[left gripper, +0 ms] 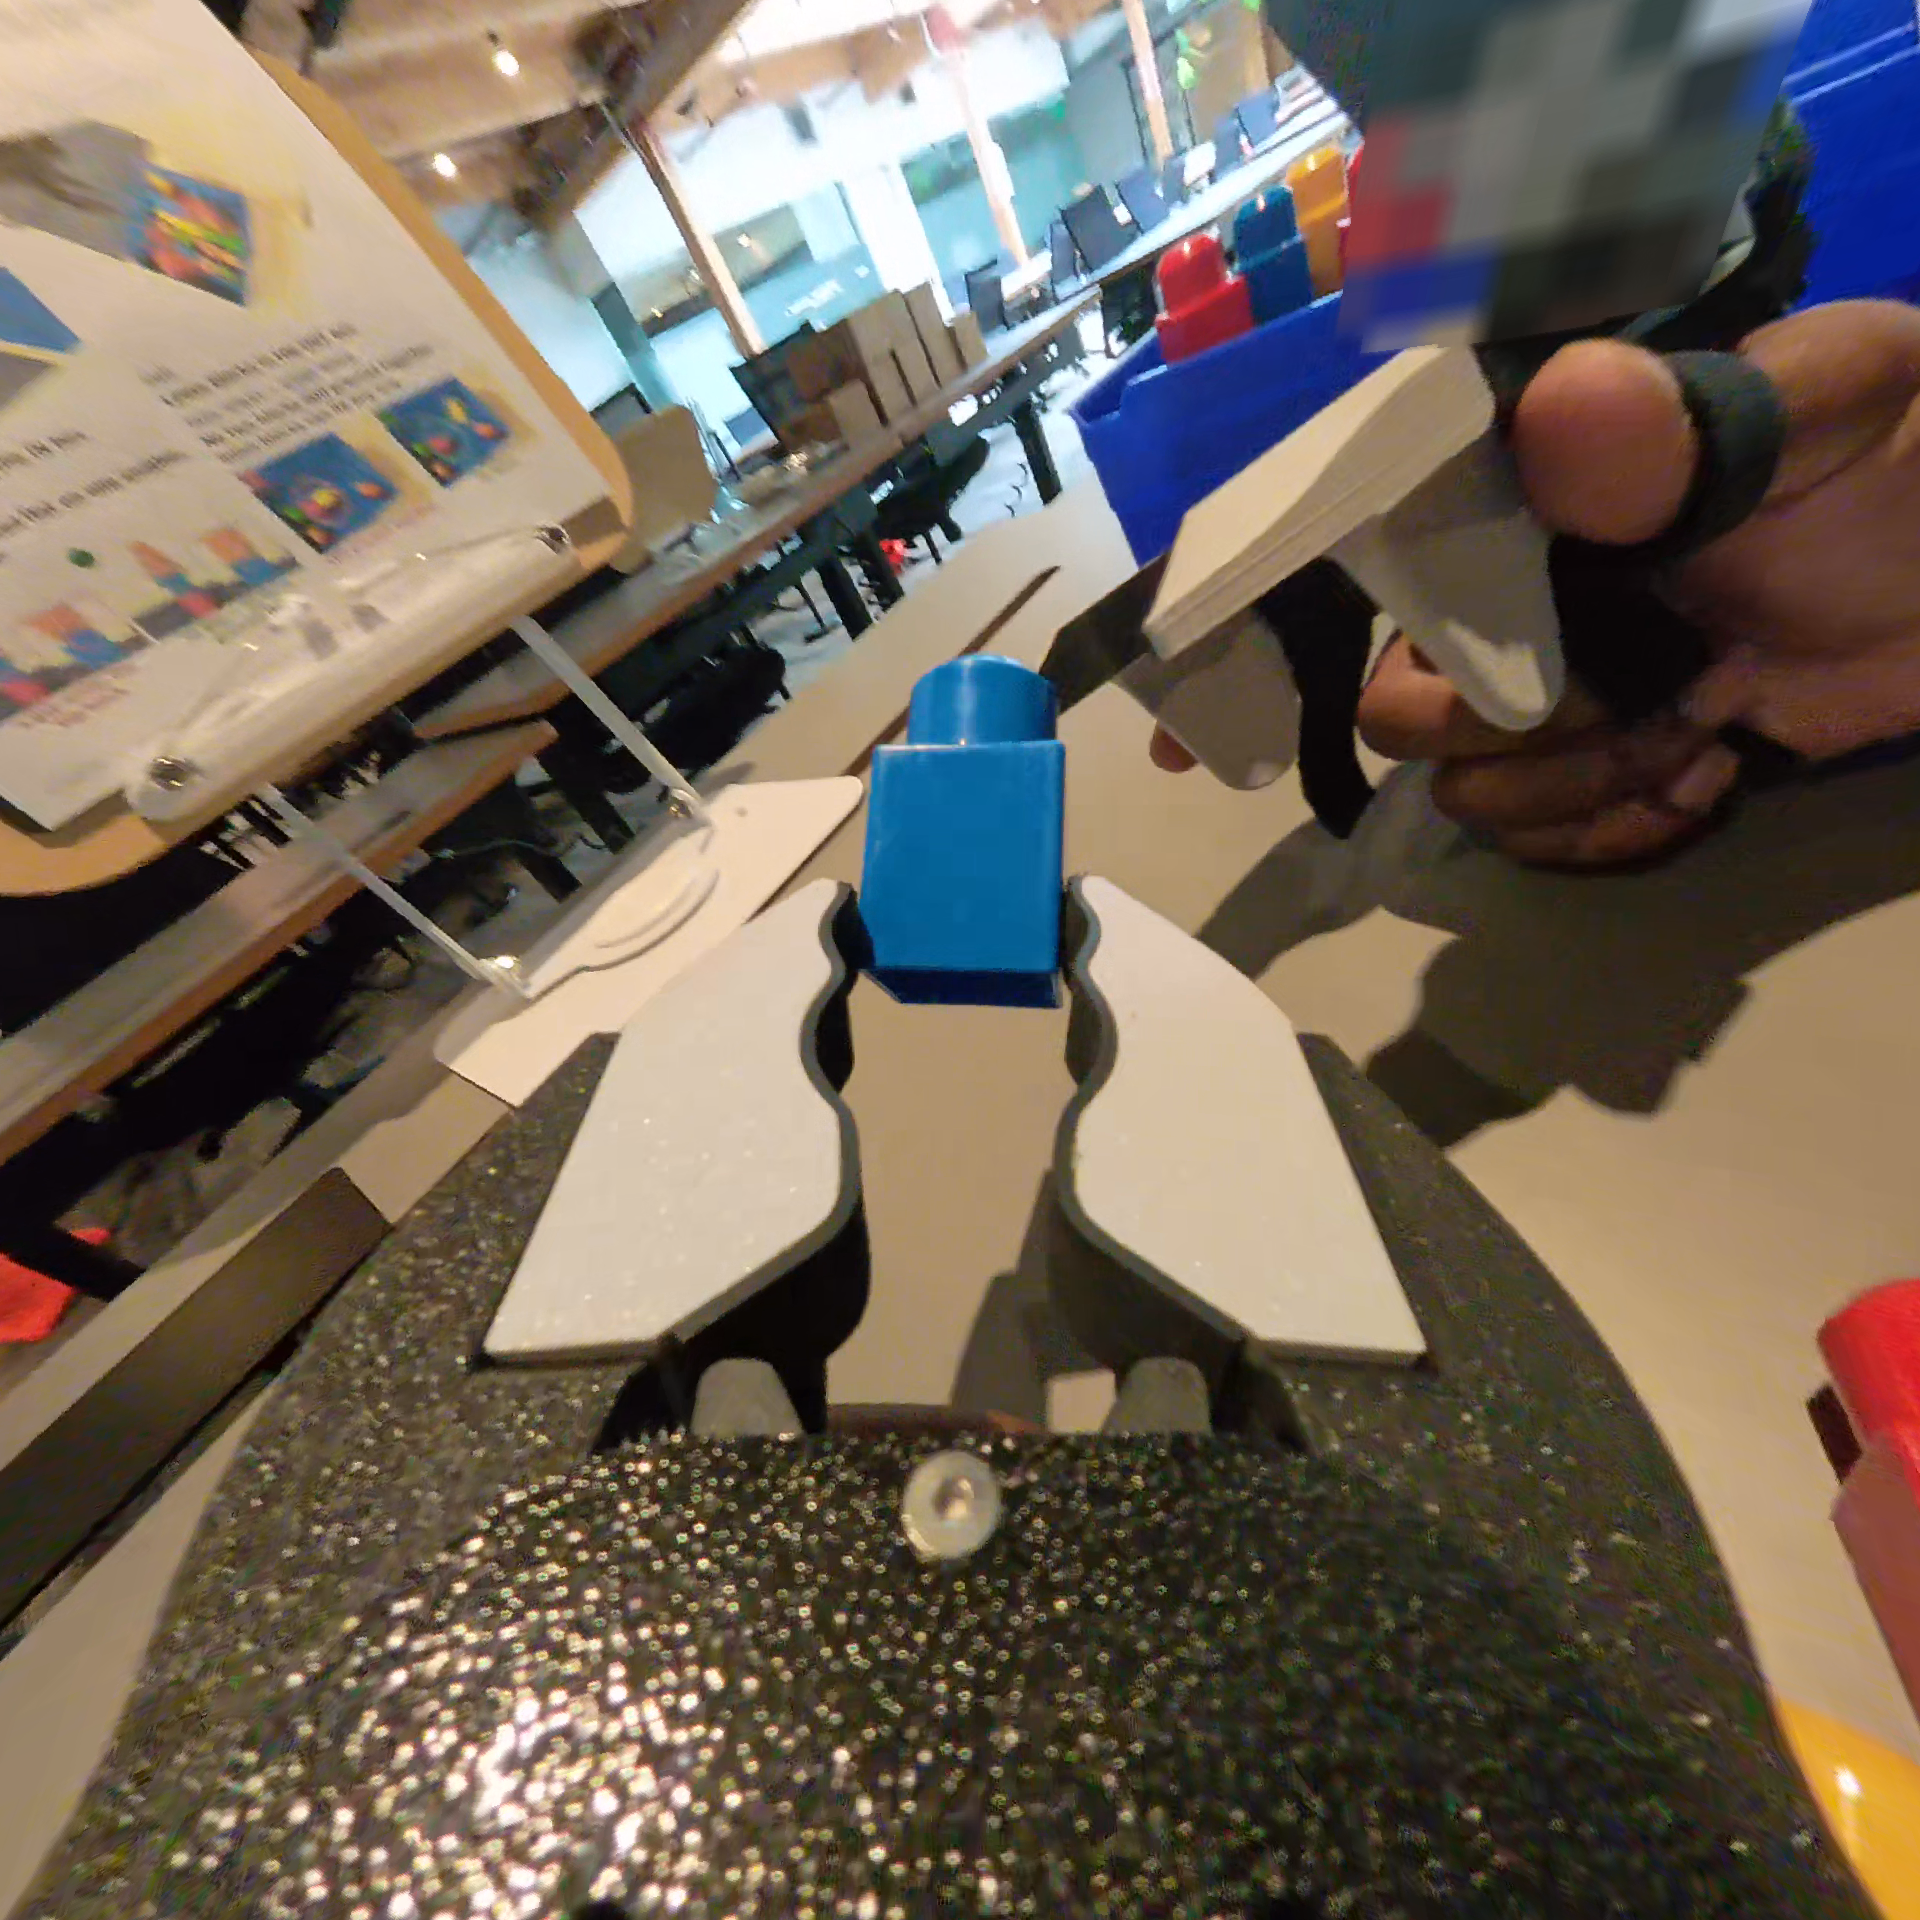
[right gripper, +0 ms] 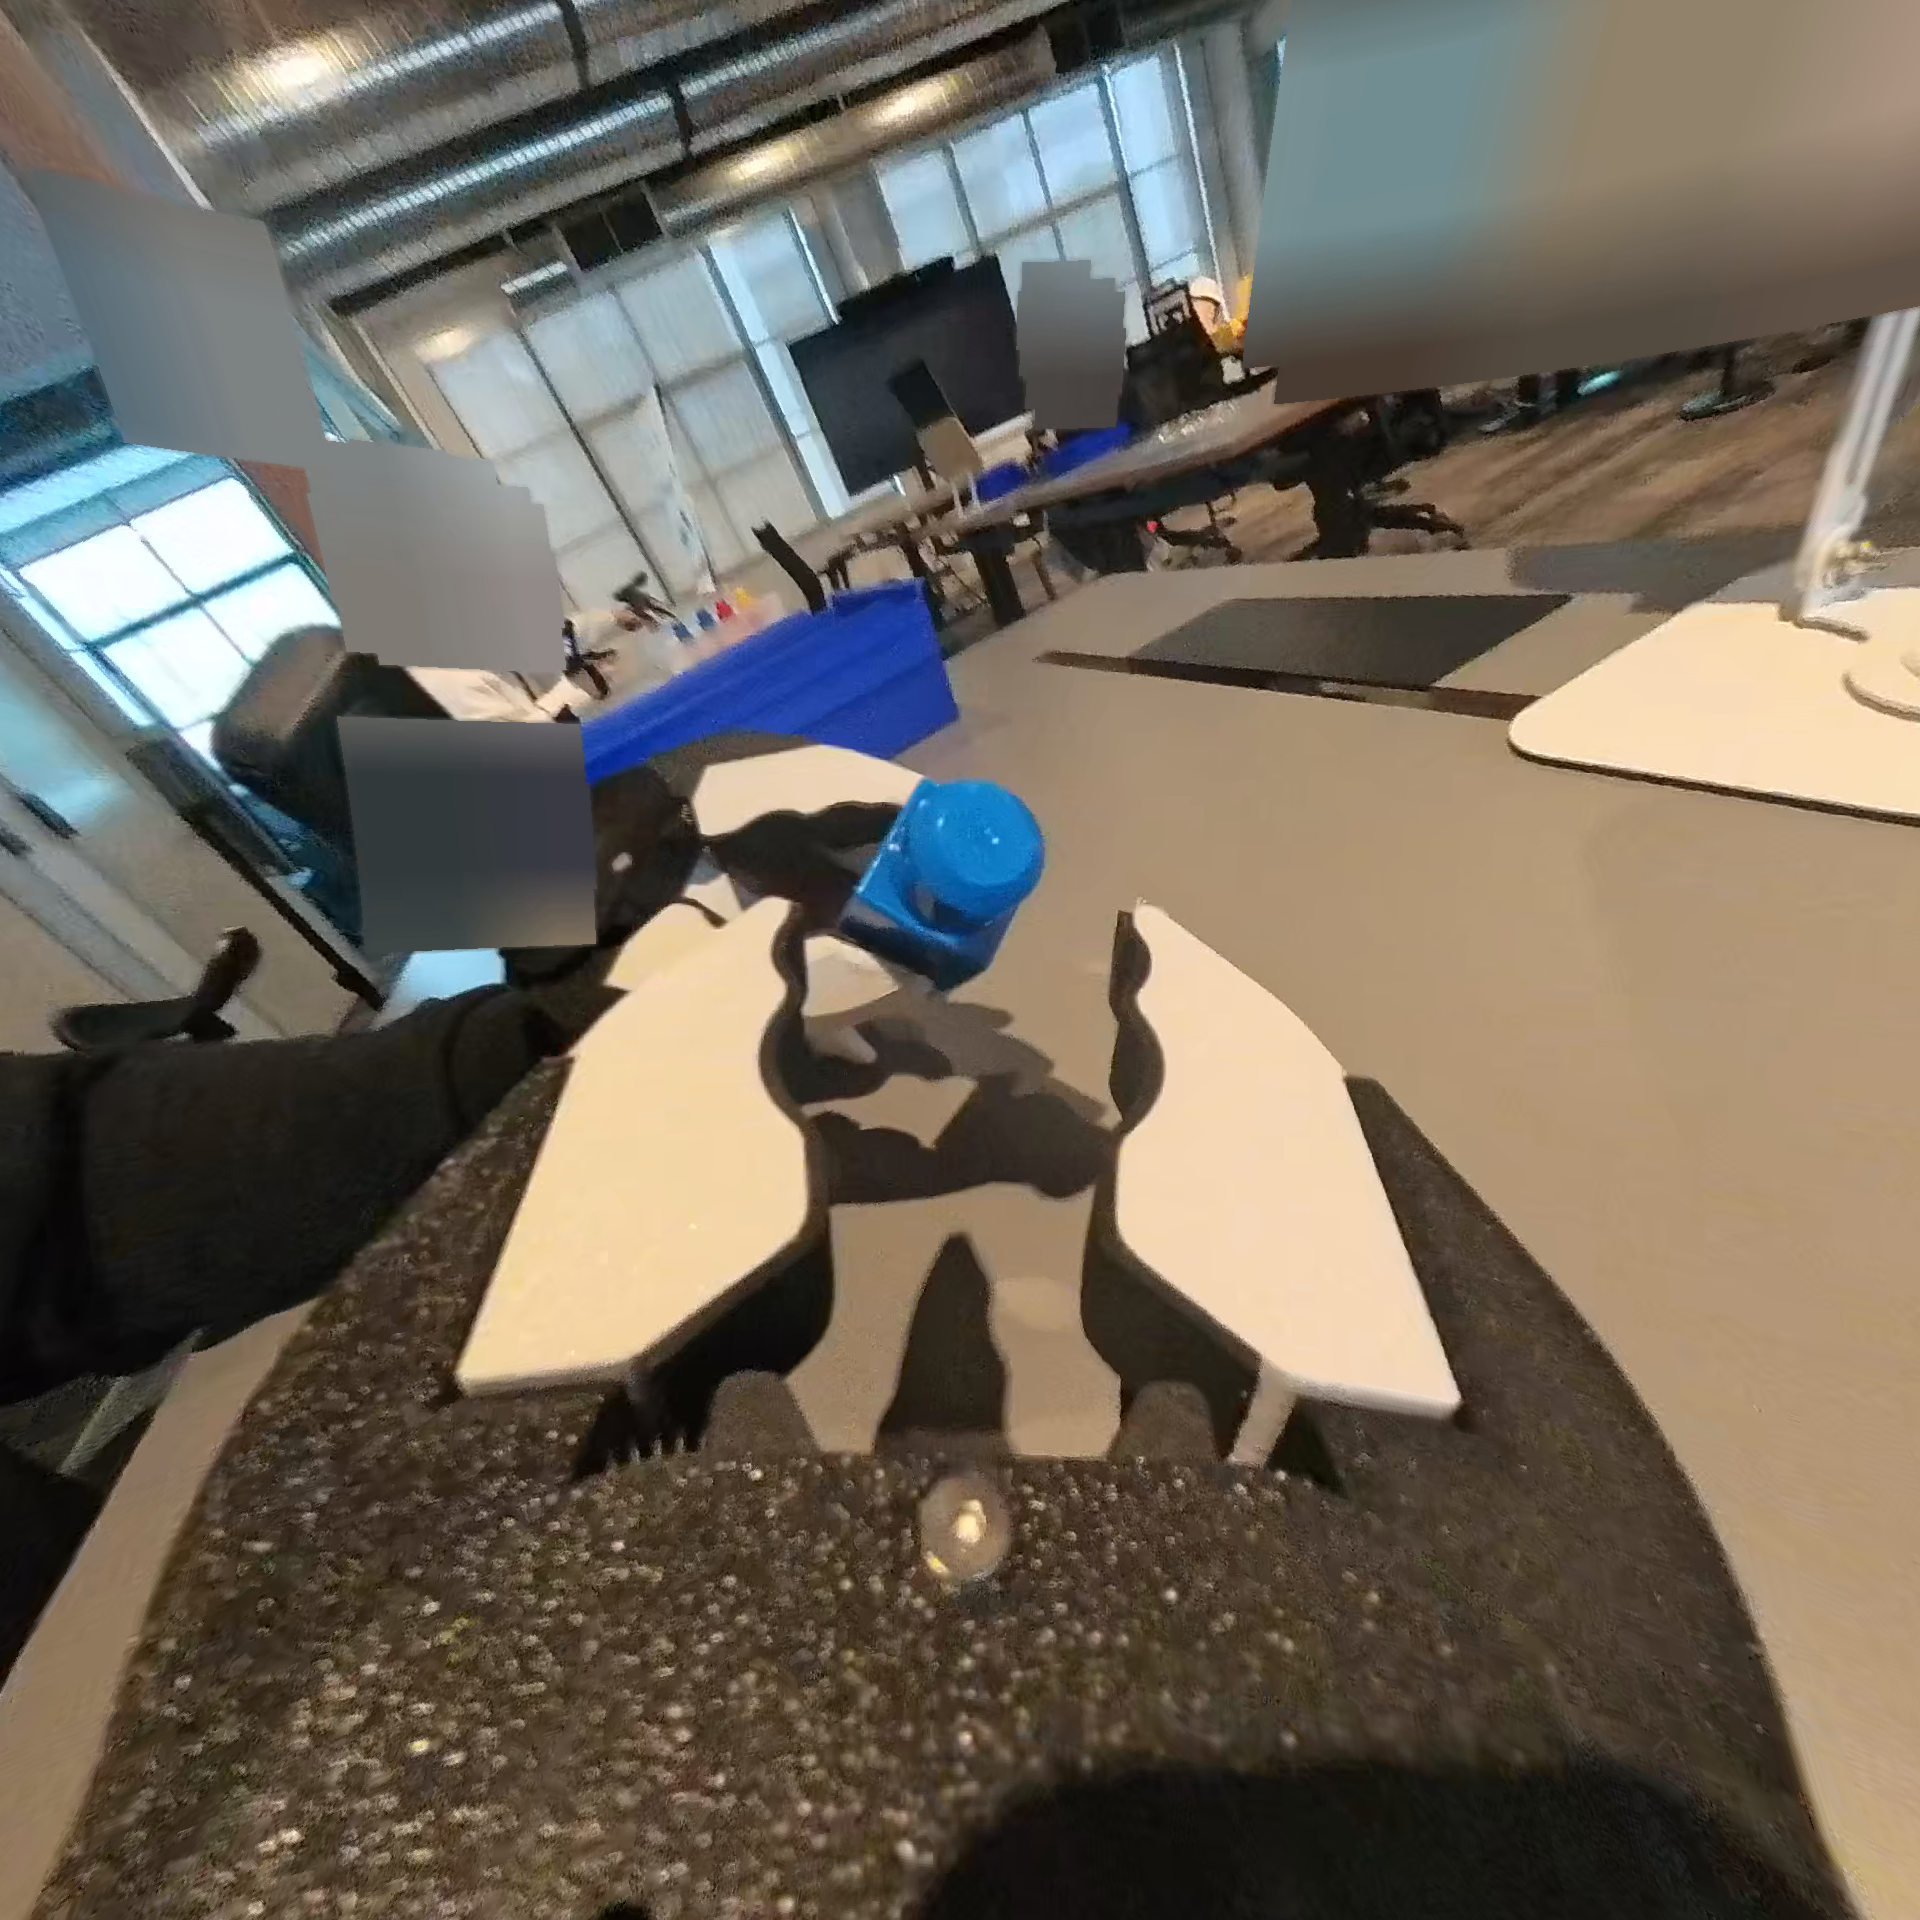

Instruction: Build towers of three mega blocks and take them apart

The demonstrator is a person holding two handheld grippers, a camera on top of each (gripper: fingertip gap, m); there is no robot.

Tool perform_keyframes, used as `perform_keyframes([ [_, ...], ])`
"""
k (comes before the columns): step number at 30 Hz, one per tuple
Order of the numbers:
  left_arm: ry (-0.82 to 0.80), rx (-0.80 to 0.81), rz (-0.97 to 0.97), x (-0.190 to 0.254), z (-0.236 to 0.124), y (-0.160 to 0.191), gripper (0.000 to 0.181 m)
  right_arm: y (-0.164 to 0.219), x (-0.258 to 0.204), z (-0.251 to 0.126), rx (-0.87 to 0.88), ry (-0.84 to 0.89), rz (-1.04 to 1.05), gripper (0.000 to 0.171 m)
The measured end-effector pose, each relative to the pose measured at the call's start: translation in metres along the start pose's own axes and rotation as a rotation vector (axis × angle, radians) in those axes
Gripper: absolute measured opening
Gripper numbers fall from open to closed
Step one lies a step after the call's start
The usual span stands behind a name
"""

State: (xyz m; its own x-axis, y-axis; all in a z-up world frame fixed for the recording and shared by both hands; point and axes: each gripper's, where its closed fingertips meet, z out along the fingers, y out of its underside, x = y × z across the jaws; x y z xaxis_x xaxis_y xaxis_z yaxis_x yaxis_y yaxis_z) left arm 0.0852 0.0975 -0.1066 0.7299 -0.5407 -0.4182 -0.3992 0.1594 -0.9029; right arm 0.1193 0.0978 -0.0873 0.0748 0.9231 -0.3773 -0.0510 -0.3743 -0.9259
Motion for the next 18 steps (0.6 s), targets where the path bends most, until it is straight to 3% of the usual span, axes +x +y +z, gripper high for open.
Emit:
perform_keyframes([
  [7,-0.001,0.040,0.065,0.012,0.008,-0.008,0.037,0.009,-0.022,-0.004,-0.033,-0.085,0.001,0.057],
  [10,-0.016,0.035,0.086,0.013,0.009,-0.008,0.037,0.012,-0.024,-0.002,-0.042,-0.080,0.006,0.064],
  [18,0.002,0.057,0.087,0.017,0.005,-0.012,0.036,0.013,-0.021,0.000,-0.053,-0.068,0.047,0.059],
])
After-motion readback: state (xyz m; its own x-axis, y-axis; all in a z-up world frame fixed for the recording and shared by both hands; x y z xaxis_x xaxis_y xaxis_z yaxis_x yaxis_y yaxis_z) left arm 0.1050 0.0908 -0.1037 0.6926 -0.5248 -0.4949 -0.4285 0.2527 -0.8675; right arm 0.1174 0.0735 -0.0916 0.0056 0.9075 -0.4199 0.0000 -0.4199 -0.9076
